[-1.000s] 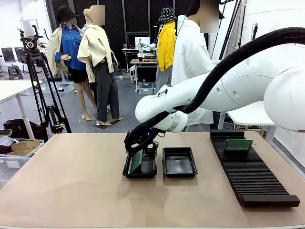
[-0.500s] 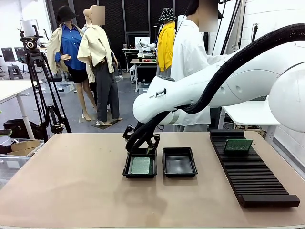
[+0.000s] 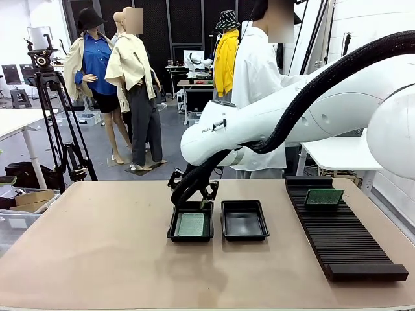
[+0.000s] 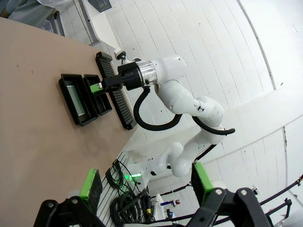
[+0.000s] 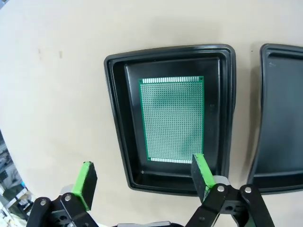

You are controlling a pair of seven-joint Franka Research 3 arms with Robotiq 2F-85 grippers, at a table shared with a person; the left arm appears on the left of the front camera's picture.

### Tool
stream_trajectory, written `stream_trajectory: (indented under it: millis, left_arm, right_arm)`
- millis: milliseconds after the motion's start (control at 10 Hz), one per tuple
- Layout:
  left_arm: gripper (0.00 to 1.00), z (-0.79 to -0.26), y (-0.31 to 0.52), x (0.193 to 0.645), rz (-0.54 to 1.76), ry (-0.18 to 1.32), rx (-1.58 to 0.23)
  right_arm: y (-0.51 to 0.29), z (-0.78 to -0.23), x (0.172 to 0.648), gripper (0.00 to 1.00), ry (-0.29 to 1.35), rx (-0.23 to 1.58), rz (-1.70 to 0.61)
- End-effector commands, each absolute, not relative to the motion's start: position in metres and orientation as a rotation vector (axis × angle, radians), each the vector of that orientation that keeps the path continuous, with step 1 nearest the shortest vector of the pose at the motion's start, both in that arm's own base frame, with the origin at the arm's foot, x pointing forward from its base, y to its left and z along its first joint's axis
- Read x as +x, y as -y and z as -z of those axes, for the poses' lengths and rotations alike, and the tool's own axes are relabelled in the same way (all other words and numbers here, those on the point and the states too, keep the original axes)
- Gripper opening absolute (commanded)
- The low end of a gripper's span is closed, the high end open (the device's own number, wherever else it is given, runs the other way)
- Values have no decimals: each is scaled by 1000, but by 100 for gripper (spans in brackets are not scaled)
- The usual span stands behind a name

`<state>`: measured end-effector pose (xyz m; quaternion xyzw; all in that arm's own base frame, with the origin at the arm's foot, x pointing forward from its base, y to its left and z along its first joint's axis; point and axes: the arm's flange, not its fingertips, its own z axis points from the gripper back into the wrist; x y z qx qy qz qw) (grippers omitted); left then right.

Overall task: Inspect and transfer BCBs to ESD trays.
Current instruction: Pick up the Blank PCB from the PCB Rack and place it in the left ESD tray, then pick up the ESD tray and place it on the left side of the table.

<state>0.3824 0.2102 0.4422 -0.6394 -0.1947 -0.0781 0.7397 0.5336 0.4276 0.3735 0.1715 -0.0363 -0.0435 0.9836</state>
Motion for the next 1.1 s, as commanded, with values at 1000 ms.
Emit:
stream_trajectory:
  millis: [1000]
  left_arm:
    - [100, -444, -212, 381, 168, 425, -1394]
  right_arm:
    - [-427, -373, 534, 100, 78, 352, 83]
